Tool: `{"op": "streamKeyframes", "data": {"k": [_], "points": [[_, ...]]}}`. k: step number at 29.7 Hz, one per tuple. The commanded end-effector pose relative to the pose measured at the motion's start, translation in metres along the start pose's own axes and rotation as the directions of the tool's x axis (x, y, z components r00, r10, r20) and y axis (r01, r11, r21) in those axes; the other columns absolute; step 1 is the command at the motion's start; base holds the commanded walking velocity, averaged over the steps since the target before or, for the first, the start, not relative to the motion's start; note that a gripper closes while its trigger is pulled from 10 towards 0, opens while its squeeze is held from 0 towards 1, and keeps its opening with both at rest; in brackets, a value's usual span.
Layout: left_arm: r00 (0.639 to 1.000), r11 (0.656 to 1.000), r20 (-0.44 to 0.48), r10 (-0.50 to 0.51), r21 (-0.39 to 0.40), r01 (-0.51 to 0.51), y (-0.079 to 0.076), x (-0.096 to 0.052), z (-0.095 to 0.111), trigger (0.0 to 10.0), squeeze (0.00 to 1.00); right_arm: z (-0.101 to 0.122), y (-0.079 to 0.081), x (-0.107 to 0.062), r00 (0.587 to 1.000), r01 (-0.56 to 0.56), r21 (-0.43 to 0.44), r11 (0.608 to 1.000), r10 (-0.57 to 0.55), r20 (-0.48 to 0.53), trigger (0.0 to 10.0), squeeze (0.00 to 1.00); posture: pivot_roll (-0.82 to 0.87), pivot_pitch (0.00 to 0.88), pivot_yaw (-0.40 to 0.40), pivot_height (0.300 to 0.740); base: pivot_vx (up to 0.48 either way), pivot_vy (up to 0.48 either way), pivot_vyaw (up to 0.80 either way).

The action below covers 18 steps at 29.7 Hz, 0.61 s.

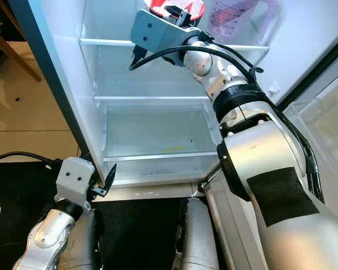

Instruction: Restocking fridge

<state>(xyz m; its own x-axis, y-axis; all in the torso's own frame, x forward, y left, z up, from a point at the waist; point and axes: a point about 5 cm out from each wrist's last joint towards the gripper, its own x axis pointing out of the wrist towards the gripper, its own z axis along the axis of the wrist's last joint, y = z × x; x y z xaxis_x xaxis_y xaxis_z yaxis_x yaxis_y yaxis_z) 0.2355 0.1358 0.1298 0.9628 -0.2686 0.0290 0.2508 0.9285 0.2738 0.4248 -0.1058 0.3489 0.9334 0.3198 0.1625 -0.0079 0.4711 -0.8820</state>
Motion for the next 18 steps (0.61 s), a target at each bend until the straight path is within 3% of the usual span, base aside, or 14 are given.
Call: {"op": "streamKeyframes", "data": {"k": [1, 5, 12, 15, 18], "points": [[0.999, 1.0, -0.026, -0.02, -0.004, 0.02, -0.004, -0.003, -0.006, 10.0, 0.0, -0.004, -0.007, -0.001, 0.999, 0.03, 0.032, 0.999, -0.03, -0.018, 10.0, 0.0, 0.18, 0.269, -0.105, 0.553, 0.0, 0.0, 0.0], [0.999, 1.0, -0.027, -0.021, -0.005, 0.021, -0.004, -0.003, -0.007, 10.0, 0.0, -0.002, -0.023, -0.002, 0.992, 0.128, 0.039, 0.991, -0.127, -0.018, 10.0, 0.0, 0.18, 0.267, -0.104, 0.553, 0.0, 0.0, 0.0], [0.999, 1.0, -0.025, -0.022, -0.006, 0.022, -0.005, -0.002, -0.006, 10.0, 0.0, -0.003, -0.028, -0.003, 0.987, 0.158, 0.072, 0.985, -0.156, -0.036, 10.0, 0.0, 0.18, 0.265, -0.104, 0.553, 0.0, 0.0, 0.0], [0.999, 1.0, -0.027, -0.022, -0.005, 0.021, -0.005, -0.003, -0.007, 10.0, 0.0, 0.006, -0.013, -0.001, 0.998, -0.028, 0.308, 0.951, 0.01, 0.061, 10.0, 0.0, 0.18, 0.264, -0.104, 0.553, 0.0, 0.0, 0.0], [0.999, 1.0, -0.027, -0.022, -0.005, 0.022, -0.005, -0.003, -0.007, 10.0, 0.0, 0.01, -0.005, 0.0, 0.99, -0.119, 0.356, 0.927, 0.083, 0.117, 10.0, 0.0, 0.18, 0.264, -0.103, 0.553, 0.0, 0.0, 0.0]]}}
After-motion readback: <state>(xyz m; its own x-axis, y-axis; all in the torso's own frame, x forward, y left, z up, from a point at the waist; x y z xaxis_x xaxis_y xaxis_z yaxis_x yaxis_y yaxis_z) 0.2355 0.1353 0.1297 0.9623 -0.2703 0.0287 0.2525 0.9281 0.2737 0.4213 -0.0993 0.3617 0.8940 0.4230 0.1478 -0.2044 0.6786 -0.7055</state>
